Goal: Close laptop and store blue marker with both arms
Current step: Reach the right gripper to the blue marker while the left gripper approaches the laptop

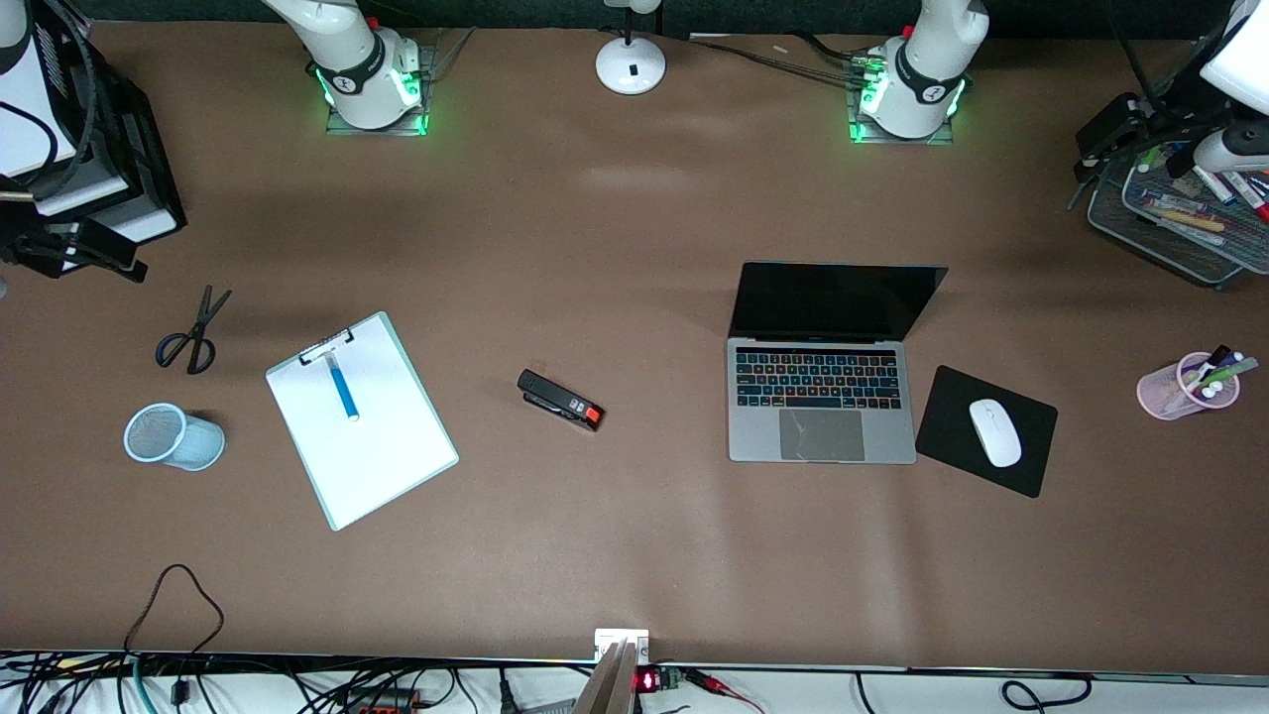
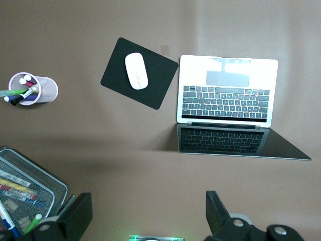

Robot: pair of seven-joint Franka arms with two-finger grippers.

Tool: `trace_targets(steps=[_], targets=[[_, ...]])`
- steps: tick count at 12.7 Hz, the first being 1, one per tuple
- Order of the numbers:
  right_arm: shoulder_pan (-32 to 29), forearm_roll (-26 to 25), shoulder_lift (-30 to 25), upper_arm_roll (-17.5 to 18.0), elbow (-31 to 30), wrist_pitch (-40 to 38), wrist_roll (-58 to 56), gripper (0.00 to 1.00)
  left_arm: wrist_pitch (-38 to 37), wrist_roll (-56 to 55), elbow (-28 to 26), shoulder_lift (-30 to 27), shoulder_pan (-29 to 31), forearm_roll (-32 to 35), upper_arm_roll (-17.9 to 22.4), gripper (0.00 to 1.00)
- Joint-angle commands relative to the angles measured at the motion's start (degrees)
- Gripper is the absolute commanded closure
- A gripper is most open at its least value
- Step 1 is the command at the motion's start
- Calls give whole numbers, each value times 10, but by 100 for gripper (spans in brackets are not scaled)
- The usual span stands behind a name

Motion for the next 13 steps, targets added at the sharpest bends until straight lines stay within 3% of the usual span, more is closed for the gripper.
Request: trace_targets(steps=[1,8,13], targets=[[-3,-5,-9,3,2,-14,-4,0,5,16,-8,-12,9,-12,-1,0],[-2,-6,19,4,5,-9,-7,0,5,14,-14,-7,8,-33,-3,0],[2,2,88,5,5,37,-7,0,21,-3,-51,5,0,-59,-16,0]])
